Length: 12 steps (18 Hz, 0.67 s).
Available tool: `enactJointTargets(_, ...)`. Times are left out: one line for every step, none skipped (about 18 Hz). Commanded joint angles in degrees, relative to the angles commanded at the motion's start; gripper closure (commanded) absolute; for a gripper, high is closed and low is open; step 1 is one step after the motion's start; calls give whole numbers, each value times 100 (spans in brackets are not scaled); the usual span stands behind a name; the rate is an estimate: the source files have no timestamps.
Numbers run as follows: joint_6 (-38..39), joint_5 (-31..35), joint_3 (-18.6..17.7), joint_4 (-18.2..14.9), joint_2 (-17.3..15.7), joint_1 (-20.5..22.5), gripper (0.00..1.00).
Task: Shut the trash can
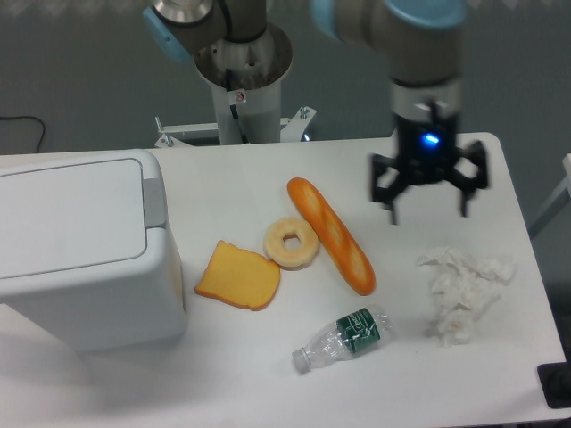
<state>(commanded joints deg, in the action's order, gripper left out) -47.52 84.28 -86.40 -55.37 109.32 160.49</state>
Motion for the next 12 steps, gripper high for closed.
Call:
enactJointTargets(-351, 114, 26, -26, 123, 61, 0)
enactJointTargets(-607, 228, 96, -53, 272, 123, 0)
enactJointTargets(-783, 299, 141, -105, 430, 184, 0)
enactJointTargets(-994, 335, 211, -132, 606, 254, 0)
enactJointTargets(-1344, 370, 281, -141, 756, 307, 0)
enactJointTargets(-1730, 431, 316, -149, 879, 343, 0)
enactJointTargets(-2108, 562, 343, -167, 985, 343, 0)
enactJointTargets(-2408, 659, 361, -167, 1038, 343, 0)
enactJointTargets(-2611, 678, 361, -167, 1064, 343, 0)
enactJointTargets(-2726, 704, 300, -176, 1047, 326, 0)
enactJointTargets(-2771, 756, 221, -167, 1021, 334, 0)
enactJointTargets(-2780, 792, 168, -158, 1003, 343, 0)
